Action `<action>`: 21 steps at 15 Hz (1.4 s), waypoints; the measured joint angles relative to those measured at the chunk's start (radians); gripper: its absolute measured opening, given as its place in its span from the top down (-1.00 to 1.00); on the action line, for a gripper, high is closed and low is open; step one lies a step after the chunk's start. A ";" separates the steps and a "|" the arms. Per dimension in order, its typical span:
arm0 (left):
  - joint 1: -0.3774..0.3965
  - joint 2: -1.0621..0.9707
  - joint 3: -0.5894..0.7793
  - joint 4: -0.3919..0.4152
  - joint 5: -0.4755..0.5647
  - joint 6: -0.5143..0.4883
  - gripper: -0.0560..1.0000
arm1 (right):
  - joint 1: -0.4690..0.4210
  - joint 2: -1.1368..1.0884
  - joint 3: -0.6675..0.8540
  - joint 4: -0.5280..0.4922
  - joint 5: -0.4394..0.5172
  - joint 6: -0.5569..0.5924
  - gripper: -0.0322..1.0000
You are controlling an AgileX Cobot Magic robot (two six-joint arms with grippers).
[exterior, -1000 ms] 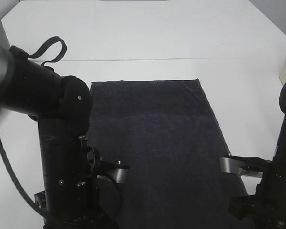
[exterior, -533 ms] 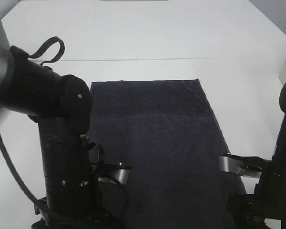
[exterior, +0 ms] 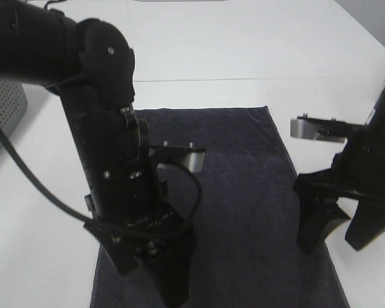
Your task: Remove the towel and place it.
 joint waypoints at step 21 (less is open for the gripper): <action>0.681 0.502 -0.707 -0.063 -0.176 0.159 -0.80 | -0.322 0.872 -1.311 0.236 0.121 -0.194 -0.60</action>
